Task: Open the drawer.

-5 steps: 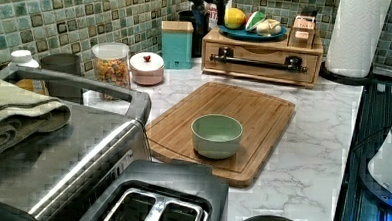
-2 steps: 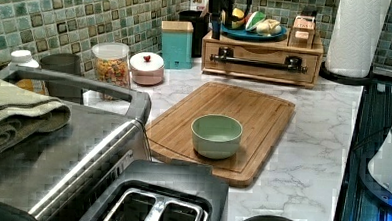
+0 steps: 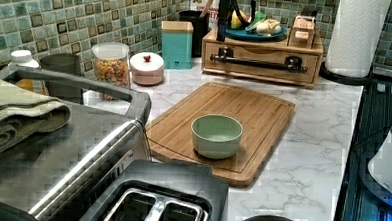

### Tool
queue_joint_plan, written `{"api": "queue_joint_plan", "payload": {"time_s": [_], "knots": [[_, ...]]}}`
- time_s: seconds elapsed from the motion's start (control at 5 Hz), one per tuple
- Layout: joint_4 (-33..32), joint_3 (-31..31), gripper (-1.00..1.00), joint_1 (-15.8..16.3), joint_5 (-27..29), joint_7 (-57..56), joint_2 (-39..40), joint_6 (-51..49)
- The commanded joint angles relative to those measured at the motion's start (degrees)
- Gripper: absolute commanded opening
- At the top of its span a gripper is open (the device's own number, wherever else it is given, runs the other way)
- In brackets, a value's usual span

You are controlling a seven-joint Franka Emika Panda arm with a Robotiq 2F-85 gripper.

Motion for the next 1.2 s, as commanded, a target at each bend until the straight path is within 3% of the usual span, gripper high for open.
{"api": "queue_joint_plan", "payload": {"time_s": [0.2,0.6,0.8,1.2], "knots": [[-4.69,-3.82,1.0,-5.61,-10.3,4.8,0.25,5.59],[-6.06,-4.1,1.0,-7.94,0.53,-3.92,5.04,11.91],[-7.34,-4.34,1.0,-7.26,6.57,-6.15,4.67,11.25],[-11.38,-4.44,1.0,-4.21,-1.64,8.76,0.12,10.83]]}}
